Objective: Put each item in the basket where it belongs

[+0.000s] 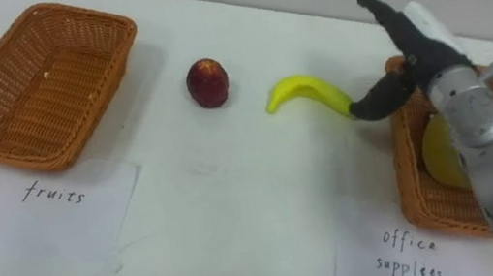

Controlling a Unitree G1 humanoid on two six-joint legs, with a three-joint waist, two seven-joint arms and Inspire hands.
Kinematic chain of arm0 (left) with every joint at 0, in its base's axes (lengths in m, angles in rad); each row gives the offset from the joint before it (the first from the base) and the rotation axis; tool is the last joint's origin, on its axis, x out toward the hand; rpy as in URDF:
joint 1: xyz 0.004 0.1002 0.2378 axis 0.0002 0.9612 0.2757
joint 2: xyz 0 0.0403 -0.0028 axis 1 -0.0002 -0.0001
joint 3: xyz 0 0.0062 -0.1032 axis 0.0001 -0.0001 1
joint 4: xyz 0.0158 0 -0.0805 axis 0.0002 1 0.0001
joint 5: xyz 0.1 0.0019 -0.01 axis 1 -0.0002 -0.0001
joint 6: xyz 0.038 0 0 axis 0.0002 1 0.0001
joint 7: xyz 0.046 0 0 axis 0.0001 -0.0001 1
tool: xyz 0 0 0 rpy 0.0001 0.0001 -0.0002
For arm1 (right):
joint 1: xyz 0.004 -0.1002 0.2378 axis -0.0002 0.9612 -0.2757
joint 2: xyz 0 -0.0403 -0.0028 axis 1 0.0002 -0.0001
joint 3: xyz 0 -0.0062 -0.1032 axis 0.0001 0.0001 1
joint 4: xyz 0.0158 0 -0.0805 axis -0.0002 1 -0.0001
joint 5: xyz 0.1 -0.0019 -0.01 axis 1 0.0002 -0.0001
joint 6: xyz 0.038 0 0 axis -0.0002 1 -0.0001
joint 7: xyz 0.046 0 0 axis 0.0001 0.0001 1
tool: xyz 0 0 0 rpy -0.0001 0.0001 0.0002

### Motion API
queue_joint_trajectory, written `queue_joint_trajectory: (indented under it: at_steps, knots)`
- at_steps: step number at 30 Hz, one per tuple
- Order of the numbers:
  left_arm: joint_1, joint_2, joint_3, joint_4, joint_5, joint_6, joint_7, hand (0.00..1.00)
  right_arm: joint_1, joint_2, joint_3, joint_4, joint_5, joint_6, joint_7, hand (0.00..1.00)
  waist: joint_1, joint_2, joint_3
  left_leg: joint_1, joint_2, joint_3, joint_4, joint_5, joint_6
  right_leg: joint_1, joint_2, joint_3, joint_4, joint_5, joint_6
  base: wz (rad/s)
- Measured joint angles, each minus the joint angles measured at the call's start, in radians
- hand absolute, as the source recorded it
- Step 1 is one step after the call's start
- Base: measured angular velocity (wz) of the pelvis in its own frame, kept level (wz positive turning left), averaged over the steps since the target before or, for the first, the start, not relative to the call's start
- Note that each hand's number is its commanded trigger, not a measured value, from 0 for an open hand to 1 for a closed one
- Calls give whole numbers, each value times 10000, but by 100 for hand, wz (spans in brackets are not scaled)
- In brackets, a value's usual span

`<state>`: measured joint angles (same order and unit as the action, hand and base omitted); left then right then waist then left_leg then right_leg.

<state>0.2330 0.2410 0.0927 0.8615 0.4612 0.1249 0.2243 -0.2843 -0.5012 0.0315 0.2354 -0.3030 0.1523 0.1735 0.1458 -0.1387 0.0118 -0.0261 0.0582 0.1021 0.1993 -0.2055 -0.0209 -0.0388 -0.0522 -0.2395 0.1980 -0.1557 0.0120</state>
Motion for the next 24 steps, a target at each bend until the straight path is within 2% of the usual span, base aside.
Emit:
queue_joint_trajectory:
  at_steps: [6,12,17,20,24]
  knots:
    - [-94,42,-77,-1,1,-6,-3,0,-928,-2,328,707,-14,-21,-161,0,14,28,-1,-377,3,16,71,4,3,-375,-19,-78,70,19,-23,-1]
    - [-259,53,-387,-2,-4,-29,-1,0,-1082,-1,692,926,-14,-250,-196,0,-4,72,17,-522,4,15,74,5,4,-508,-25,-138,52,19,-23,0]
    - [-446,54,-386,-2,-4,-30,3,0,-1089,-2,694,1136,-42,-255,-196,0,25,91,23,-563,8,18,63,5,4,-556,-24,-193,41,18,-22,0]
    - [-550,54,-386,-5,2,-29,5,0,-1120,-4,702,1138,-84,-255,-199,0,19,97,19,-690,9,-16,58,7,4,-673,-37,-384,40,19,-23,0]
    - [-538,63,-384,16,-9,-26,4,0,-1486,-6,1074,1378,-181,-258,-196,0,22,111,14,-682,11,-30,50,10,6,-670,-45,-482,40,18,-22,0]
